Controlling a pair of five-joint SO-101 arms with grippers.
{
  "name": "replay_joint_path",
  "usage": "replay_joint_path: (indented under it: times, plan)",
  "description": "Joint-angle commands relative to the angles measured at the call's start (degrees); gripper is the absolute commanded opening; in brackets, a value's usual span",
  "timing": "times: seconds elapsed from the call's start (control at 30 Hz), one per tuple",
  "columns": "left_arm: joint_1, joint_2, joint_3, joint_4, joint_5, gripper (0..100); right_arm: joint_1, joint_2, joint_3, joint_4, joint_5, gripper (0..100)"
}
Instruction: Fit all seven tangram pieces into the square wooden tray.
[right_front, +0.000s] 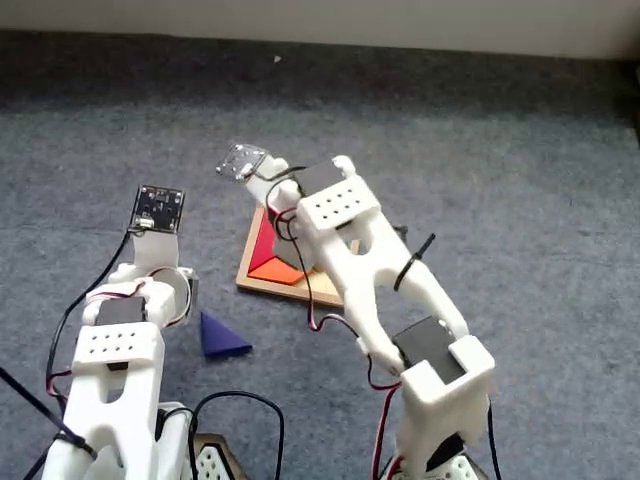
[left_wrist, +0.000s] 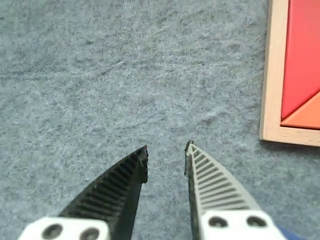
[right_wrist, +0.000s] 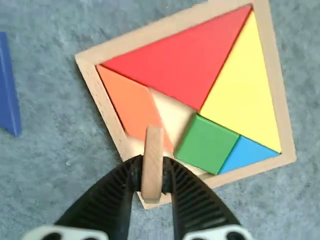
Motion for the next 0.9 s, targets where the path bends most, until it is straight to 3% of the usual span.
replay_joint_path:
  times: [0.0, 0.3, 0.5, 0.87]
  plan:
    - [-0.75, -1.01, -0.48, -0.97, 0.44, 13, -2.51, -1.98, 1.63, -5.67, -0.44, 0.6]
    - [-0.75, -1.01, -0.48, -0.97, 0.44, 13, -2.15, 4.53, 2.77, -7.60, -0.53, 1.5]
    - [-0.75, -1.01, -0.48, -0.97, 0.44, 13, -2.07, 4.53, 2.77, -7.69, -4.92, 15.6]
    - [-0.84, -1.27, -0.48, -0.88, 0.53, 13, -0.22, 4.53, 0.31, -7.69, -5.45, 16.6]
